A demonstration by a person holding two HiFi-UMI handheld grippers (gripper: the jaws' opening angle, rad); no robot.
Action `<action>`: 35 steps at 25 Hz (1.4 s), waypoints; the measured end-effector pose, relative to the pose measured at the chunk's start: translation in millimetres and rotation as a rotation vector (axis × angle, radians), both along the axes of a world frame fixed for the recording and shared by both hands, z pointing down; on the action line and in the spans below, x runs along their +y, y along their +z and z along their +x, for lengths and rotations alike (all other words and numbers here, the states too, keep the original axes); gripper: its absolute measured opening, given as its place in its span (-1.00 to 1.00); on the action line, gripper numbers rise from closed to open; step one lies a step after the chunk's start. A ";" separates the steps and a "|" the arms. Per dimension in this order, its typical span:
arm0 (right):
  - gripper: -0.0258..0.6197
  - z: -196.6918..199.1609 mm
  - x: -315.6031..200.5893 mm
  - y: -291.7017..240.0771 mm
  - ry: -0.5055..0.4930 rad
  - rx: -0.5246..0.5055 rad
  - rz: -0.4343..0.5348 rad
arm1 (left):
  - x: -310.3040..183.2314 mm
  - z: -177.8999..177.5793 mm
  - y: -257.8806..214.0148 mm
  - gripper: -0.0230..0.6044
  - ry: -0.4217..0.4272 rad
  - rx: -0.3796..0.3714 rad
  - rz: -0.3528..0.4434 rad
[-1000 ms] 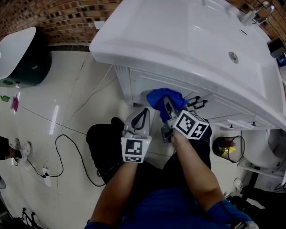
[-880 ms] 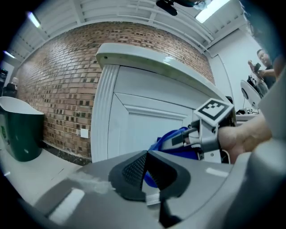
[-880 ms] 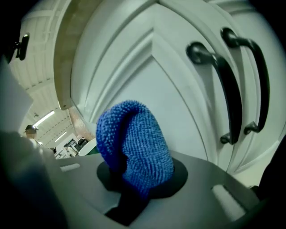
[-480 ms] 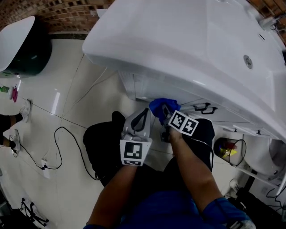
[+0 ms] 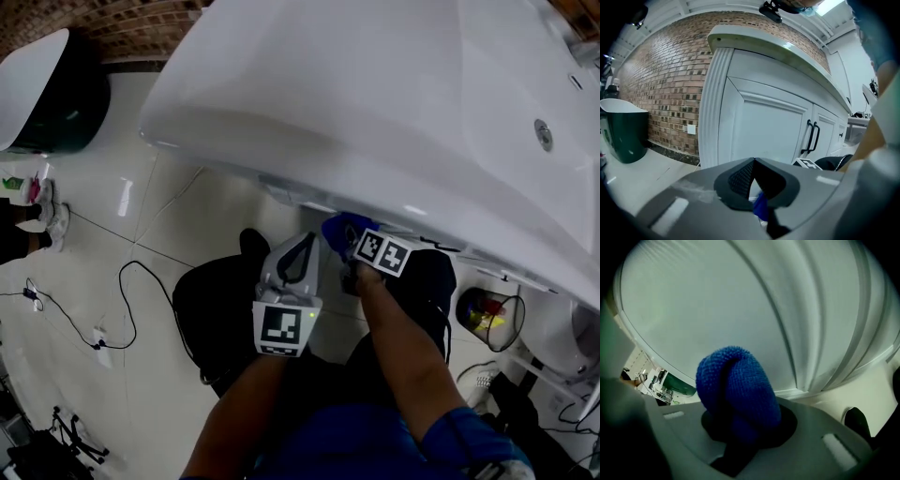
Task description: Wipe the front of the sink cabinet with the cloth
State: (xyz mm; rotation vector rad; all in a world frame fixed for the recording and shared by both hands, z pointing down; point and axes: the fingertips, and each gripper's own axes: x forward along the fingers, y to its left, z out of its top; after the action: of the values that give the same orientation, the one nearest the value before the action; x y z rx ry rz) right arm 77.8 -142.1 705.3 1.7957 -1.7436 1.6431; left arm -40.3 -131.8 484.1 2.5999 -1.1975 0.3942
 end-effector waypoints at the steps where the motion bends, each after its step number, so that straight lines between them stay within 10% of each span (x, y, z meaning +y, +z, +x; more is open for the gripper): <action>1: -0.70 1.4 1.7 3.0 -0.003 0.001 -0.011 | -0.2 0.7 1.2 -0.92 0.002 -0.003 -0.003; 8: -0.70 -15.0 8.3 -49.6 -0.067 -0.031 0.100 | -0.1 8.2 0.0 -0.92 0.031 -0.007 0.012; 21: -0.70 0.2 16.8 -316.7 -0.073 -0.011 0.719 | 34.7 66.4 -26.4 -0.92 0.136 0.044 0.107; 35: -0.70 18.2 3.3 -254.0 -0.008 -0.005 0.558 | 29.6 58.3 -26.8 -0.92 0.094 0.057 0.098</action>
State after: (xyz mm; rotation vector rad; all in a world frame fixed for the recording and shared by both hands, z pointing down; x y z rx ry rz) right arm 96.0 -138.7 451.3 1.9779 -2.3787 1.2280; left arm 18.0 -102.2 457.3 2.7390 -1.1053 0.2840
